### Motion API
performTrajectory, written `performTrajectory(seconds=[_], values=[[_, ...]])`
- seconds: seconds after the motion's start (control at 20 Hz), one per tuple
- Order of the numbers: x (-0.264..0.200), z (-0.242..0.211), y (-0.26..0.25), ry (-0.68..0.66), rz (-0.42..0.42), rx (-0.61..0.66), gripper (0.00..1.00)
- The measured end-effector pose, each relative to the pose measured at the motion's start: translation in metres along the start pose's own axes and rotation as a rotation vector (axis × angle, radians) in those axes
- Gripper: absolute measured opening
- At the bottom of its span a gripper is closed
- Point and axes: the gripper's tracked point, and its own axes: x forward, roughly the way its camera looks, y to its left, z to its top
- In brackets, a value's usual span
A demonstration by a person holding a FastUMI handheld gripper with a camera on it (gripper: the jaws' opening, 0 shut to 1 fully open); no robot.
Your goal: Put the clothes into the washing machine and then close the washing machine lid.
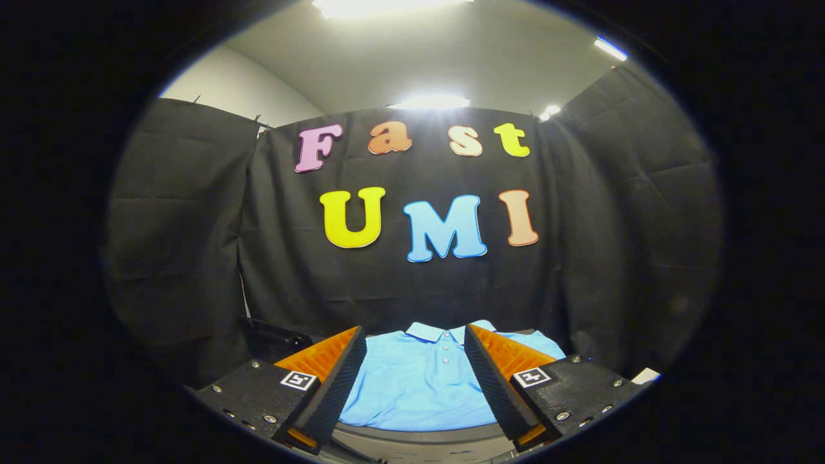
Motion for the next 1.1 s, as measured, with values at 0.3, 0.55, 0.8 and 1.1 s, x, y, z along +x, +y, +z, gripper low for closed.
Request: performTrajectory(seconds=[0.3, 0.55, 0.8, 1.1], values=[[0.058, -0.03, -0.015, 0.162, 0.006, -0.029, 0.95], [0.091, -0.061, -0.028, 0.301, 0.0, -0.02, 0.95], [0.12, -0.081, -0.041, 0.384, -0.014, -0.05, 0.95], [0.144, -0.112, -0.047, 0.523, -0.002, -0.023, 0.95]])
